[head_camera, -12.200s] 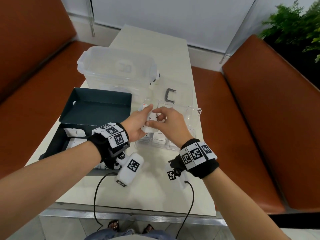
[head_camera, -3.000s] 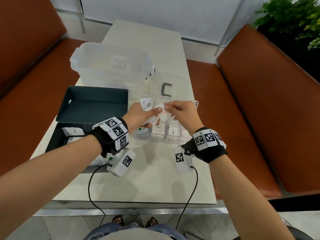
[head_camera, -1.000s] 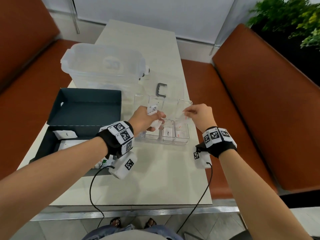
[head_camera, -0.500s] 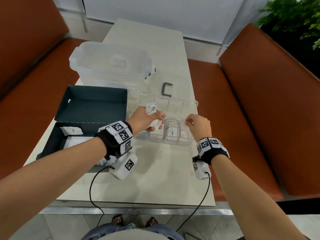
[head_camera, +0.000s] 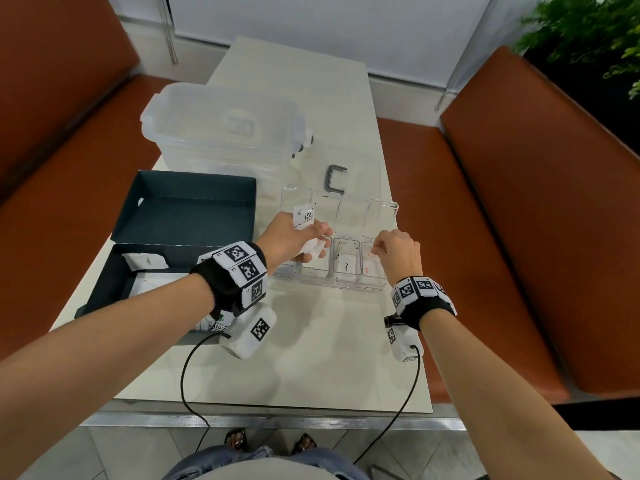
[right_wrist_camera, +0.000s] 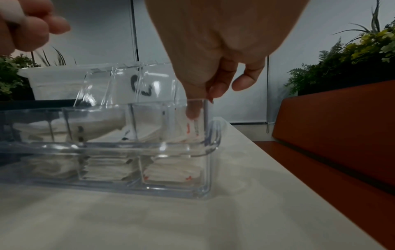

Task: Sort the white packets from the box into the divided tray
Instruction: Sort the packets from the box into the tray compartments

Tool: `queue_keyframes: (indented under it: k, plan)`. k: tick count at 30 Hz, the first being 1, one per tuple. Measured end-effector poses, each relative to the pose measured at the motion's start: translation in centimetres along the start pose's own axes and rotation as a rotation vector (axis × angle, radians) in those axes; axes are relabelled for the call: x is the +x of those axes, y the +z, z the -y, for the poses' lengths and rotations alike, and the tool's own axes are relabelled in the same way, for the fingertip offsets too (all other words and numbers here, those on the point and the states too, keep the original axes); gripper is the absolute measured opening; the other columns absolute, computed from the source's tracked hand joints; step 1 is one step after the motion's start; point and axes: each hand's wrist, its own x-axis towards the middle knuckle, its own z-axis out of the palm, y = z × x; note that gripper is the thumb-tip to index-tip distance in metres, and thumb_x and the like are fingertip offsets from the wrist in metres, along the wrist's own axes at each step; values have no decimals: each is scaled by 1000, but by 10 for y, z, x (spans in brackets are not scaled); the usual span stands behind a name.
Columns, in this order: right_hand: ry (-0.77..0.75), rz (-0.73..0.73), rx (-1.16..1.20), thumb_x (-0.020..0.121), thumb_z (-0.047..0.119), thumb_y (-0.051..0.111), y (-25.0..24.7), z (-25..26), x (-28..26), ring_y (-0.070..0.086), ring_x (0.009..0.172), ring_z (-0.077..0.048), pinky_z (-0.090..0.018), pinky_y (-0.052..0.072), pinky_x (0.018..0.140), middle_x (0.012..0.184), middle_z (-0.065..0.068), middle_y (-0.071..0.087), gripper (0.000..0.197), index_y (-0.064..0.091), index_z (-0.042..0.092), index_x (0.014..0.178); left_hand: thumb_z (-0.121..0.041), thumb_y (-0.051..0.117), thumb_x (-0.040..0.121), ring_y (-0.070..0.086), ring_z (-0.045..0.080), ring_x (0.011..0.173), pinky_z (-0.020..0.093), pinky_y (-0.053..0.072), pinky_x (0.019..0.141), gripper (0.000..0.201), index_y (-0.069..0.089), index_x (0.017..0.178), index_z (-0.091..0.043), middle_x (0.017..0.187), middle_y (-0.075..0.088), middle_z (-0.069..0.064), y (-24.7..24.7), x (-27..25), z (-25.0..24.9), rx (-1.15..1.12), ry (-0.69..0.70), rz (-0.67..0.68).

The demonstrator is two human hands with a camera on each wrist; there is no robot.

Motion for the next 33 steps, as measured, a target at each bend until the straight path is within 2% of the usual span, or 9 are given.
queue_keyframes:
  k: [11, 15, 17, 18, 20, 23, 27, 30, 33]
  plan:
    - [-1, 70, -60, 92, 6, 52, -5, 6, -1, 52, 89, -27, -35, 32, 78, 95, -8, 56, 10, 60, 9, 97, -31, 63, 93, 70, 16, 67, 20, 49, 48, 25, 72, 93, -7, 91, 73, 11, 0, 1, -2, -78, -96, 22]
    - [-27, -68, 135, 90, 8, 54, -25, 22, -4, 55, 79, -22, -29, 43, 76, 88, -5, 58, 8, 61, 10, 94, -35, 55, 98, 70, 21, 79, 21, 53, 52, 37, 70, 96, -1, 98, 70, 18, 0, 2, -8, -238, -230, 63]
    - [-52, -144, 332, 88, 12, 59, -38, 39, -9, 52, 68, -13, -10, 39, 62, 79, 1, 57, 3, 61, 14, 91, -35, 52, 99, 66, 26, 92, 22, 56, 55, 40, 70, 100, 0, 109, 67, 20, 1, 2, -11, -286, -278, 49]
    - [-65, -151, 408, 88, 17, 62, -44, 48, -12, 51, 63, -8, -6, 37, 56, 74, 4, 56, 2, 61, 17, 90, -35, 51, 100, 65, 27, 96, 24, 57, 57, 40, 70, 101, 0, 113, 65, 21, 2, 2, -13, -302, -294, 40]
    - [-72, -82, 521, 87, 33, 64, -51, 66, -18, 52, 61, -2, -7, 37, 52, 69, 9, 57, 13, 62, 22, 93, -34, 48, 101, 66, 28, 97, 27, 59, 59, 40, 68, 100, 1, 116, 63, 23, 4, 2, -16, -351, -320, 38]
    - [-45, 85, 567, 80, 49, 68, -52, 85, -23, 55, 73, -4, -13, 37, 57, 85, 7, 60, 35, 62, 23, 102, -32, 42, 104, 71, 23, 83, 30, 60, 62, 40, 61, 111, 2, 113, 66, 23, 6, 0, -22, -429, -319, 86]
    - [111, 129, 811, 77, 28, 78, -50, 89, -23, 62, 78, -20, -27, 53, 59, 89, 2, 56, 31, 62, 13, 100, -33, 39, 104, 69, 26, 93, 40, 61, 76, 40, 56, 123, -2, 118, 65, 20, 8, -2, -26, -519, -313, 102]
    - [229, 181, 1062, 81, 14, 75, -56, 81, -20, 63, 70, -19, -22, 51, 54, 87, -7, 63, 18, 65, 8, 94, -27, 40, 104, 67, 32, 98, 44, 60, 75, 37, 55, 124, 1, 119, 62, 21, 7, -2, -27, -557, -311, 80]
    - [269, 163, 1168, 84, 4, 70, -63, 73, -16, 61, 66, -16, -21, 51, 55, 80, -7, 65, 12, 67, 3, 96, -16, 43, 103, 67, 32, 93, 41, 61, 72, 30, 56, 121, 6, 113, 61, 22, 6, -2, -27, -533, -289, 59]
